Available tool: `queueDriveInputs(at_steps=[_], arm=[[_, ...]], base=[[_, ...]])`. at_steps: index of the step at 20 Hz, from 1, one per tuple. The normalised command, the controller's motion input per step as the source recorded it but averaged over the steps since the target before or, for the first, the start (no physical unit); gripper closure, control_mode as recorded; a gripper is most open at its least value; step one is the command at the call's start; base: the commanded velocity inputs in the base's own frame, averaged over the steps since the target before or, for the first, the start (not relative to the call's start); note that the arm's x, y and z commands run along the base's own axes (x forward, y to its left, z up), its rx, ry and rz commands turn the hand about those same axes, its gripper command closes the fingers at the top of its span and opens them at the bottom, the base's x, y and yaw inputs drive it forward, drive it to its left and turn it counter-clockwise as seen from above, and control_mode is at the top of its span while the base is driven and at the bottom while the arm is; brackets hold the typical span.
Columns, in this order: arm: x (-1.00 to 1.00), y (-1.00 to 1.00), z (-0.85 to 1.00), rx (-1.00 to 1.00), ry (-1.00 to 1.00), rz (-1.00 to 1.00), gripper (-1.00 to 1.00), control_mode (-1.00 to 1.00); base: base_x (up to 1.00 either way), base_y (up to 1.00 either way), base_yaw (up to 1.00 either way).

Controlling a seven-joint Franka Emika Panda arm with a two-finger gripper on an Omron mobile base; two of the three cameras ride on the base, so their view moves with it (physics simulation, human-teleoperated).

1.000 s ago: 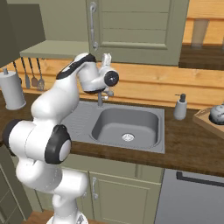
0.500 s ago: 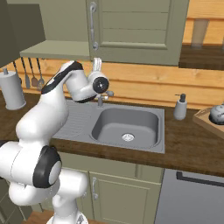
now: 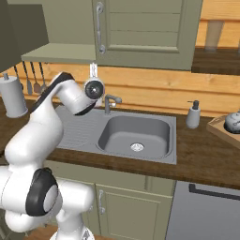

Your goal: Pick the kettle from the counter and place it on the tray. Then pick the mug from the cabinet and place it on the tray. Then close the cabinet doors.

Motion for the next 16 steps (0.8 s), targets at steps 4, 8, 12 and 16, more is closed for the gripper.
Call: queueDriveInputs(at_steps=[4, 8, 12, 16], arm=[[-0.36, 0.07, 0.02, -0.45, 0.03, -0.01, -1.00, -1.00], [-0.26, 0.00, 0.09, -0.56, 0.11, 0.00, -1.00, -1.00], [-0.34, 0.00, 0.03, -0.59, 0.05, 0.00, -1.00, -1.00], [-0.31, 0.00, 0.05, -0.63, 0.02, 0.00, -1.00, -1.00]], base=[[0.00, 0.00, 0.00], [0.00, 0.00, 0.00], [0.00, 0.00, 0.00], [0.00, 0.00, 0.00]])
